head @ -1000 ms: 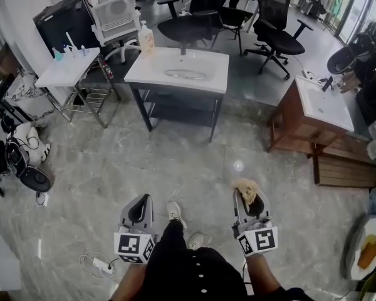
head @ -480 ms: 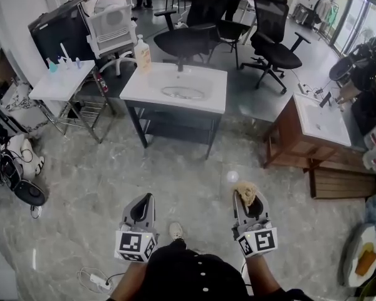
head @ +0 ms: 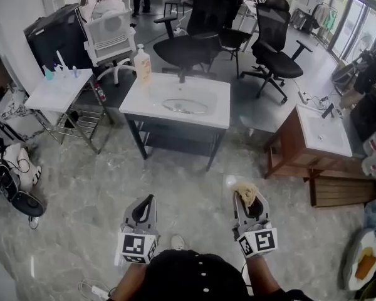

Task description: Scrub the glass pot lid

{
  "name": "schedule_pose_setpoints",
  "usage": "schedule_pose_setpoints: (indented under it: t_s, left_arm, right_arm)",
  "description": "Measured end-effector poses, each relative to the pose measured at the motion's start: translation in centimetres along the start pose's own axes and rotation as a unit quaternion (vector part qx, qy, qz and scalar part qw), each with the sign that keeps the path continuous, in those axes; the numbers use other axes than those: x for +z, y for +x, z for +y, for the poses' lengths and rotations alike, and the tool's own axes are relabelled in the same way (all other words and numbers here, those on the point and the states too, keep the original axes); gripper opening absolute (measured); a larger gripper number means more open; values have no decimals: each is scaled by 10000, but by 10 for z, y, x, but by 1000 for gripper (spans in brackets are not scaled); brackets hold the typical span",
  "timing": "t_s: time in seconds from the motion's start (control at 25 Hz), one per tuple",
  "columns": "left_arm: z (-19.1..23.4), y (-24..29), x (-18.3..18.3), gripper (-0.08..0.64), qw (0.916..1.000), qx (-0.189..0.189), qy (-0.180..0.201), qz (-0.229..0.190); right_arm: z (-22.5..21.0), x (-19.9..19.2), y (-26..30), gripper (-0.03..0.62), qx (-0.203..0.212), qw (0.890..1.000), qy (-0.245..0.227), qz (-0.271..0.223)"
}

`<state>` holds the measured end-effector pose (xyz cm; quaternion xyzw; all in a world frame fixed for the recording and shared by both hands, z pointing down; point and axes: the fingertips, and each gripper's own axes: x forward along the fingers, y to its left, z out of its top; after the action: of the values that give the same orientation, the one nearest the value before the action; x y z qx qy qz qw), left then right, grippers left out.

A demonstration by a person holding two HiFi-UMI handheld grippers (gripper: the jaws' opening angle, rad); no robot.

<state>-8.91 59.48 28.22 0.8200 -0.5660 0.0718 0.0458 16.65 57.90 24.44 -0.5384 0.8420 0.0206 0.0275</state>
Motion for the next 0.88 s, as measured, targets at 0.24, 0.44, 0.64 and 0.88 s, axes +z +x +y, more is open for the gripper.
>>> schedule_pose_setpoints:
  t_s: [0.24, 0.44, 0.64, 0.88]
  left_arm:
    - [32, 19, -7, 28, 9999, -31, -134, 76]
    - [47, 38, -15, 28, 9996, -81, -187, 209]
    - [48, 65, -21, 28, 9992, -146, -210, 294]
    - [58, 114, -16, 26, 9991, -115, -221, 353]
  right_arm:
    - [-3, -6, 30, 146, -190, 9998, -68, 48]
    - [-12, -14, 43, 146, -436, 9990, -64, 108]
    - [-30, -27, 58, 146, -586, 9981, 24, 190]
    - [-56, -32, 106, 146, -539, 9984, 72, 131]
